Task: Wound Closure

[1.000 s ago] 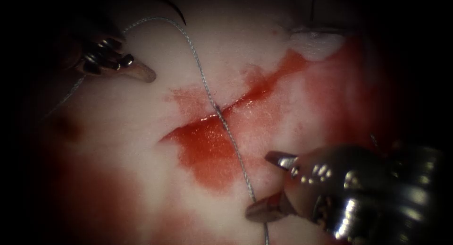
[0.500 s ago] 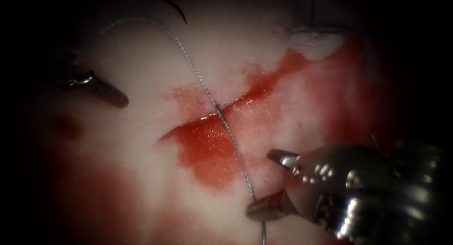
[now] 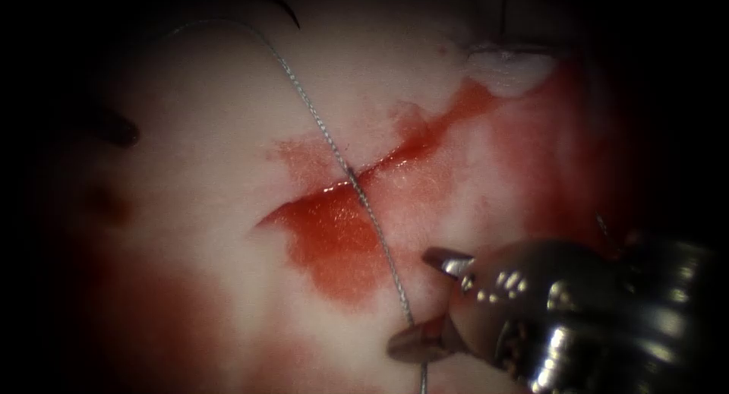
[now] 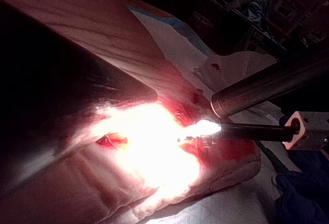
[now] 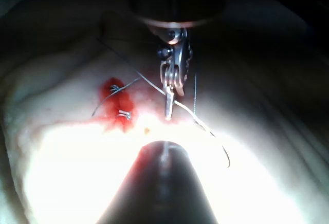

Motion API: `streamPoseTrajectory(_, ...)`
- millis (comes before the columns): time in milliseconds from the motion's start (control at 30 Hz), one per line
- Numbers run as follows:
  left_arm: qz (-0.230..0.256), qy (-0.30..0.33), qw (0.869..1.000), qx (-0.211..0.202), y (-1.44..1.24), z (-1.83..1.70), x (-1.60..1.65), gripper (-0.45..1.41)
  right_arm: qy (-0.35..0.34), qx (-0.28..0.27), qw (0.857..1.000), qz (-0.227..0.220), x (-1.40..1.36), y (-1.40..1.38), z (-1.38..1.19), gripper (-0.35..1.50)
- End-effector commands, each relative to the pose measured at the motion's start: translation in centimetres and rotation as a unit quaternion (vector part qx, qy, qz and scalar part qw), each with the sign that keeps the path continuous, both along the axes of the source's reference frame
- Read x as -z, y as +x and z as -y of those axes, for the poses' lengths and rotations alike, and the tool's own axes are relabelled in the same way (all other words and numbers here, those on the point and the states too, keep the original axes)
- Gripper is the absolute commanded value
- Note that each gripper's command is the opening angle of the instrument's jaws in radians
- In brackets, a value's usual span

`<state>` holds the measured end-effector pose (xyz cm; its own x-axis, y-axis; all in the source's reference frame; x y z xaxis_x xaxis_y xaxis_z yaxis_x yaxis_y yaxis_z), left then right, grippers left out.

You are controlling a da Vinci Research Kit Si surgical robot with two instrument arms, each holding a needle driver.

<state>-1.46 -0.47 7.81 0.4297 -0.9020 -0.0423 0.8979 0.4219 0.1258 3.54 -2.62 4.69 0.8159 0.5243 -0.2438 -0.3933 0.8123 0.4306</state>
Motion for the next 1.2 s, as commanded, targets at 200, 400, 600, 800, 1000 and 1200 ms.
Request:
streamPoseTrajectory(200,0.002,0.002,1.000,0.019,-0.05,-0.15,0.17,0.93,-0.002,-0.002,1.000,-0.002,0.06,0.11,-0.09,0.98)
streamPoseTrajectory(400,-0.008,-0.012,1.000,0.018,-0.03,-0.18,0.34,0.59,-0.002,-0.003,1.000,-0.001,0.06,0.12,-0.08,0.99)
streamPoseTrajectory(600,0.013,-0.009,0.999,0.029,-0.01,-0.17,0.39,-0.45,-0.002,-0.004,1.000,-0.001,0.08,0.15,-0.07,0.98)
streamPoseTrajectory(800,0.036,-0.006,0.999,0.019,-0.08,-0.22,0.37,-0.45,0.001,-0.007,1.000,-0.001,0.13,0.15,-0.10,0.72)
streamPoseTrajectory(1000,0.122,0.002,0.992,0.014,-0.32,-0.21,0.32,-0.45,0.003,-0.072,0.996,-0.048,0.23,0.14,-0.31,0.07)
streamPoseTrajectory(1200,0.204,0.017,0.978,0.027,-0.57,-0.18,0.35,-0.45,0.020,-0.154,0.983,-0.100,0.21,0.08,-0.60,-0.35)
